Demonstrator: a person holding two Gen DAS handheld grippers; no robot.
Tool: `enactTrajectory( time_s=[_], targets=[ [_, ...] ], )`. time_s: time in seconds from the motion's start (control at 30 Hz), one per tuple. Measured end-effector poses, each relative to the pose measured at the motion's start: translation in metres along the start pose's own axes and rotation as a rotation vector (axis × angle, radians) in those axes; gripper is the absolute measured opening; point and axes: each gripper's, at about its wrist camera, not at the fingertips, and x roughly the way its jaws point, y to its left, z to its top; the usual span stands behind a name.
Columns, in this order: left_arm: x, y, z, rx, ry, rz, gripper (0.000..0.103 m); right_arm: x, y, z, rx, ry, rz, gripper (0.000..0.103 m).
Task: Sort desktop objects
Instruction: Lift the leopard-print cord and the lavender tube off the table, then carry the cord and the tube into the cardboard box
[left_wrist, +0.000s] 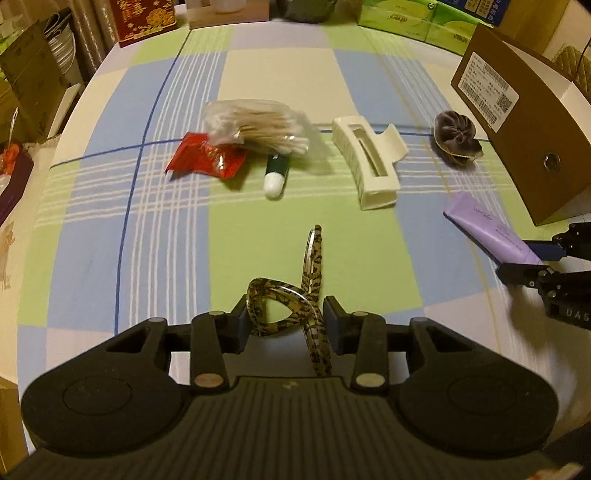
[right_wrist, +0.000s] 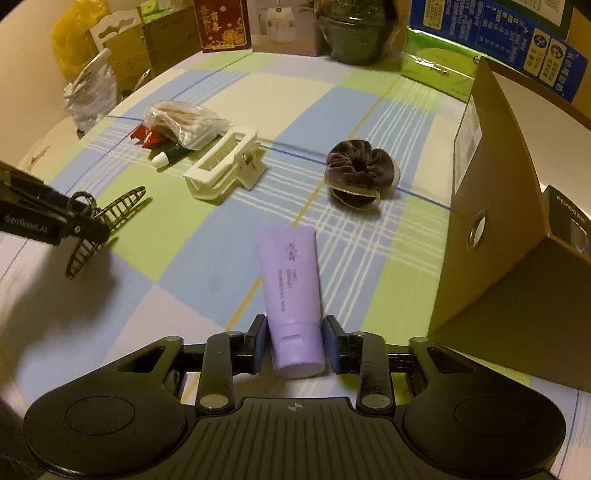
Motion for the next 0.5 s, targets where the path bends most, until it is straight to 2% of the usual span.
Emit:
enactTrajectory(
  time_s=[0.03,0.17,0.2,0.3,0.33,0.37,0.5],
  targets=[
    [0.001,0.000,0.001,-0.002,-0.001,-0.001,0.038,0.002,0.001,0.001,0.004,-0.002,-0.013,0.052],
    [0.003,-0.007,0.001,0.018,-0.015,0.015,0.048,0.009,0.001,0.008,0.019,-0.030,-0.030,0.052],
    [0.003,-0.009,0.001,0.027,-0.018,0.024,0.048,0.010,0.002,0.009,0.018,-0.032,-0.029,0.051],
    [0.004,-0.014,0.002,0.043,-0.026,0.047,0.045,0.011,0.005,0.010,-0.004,-0.051,-0.022,0.032],
    [0.004,-0.015,0.002,0.045,-0.031,0.053,0.043,0.010,0.007,0.009,-0.012,-0.052,-0.024,0.031],
    [0.003,-0.016,0.001,0.056,-0.040,0.066,0.035,0.009,0.009,0.008,-0.020,-0.052,-0.027,0.031],
    [0.000,-0.016,-0.003,0.069,-0.046,0.077,0.033,0.003,0.011,0.001,-0.018,-0.038,-0.011,0.031]
  ],
)
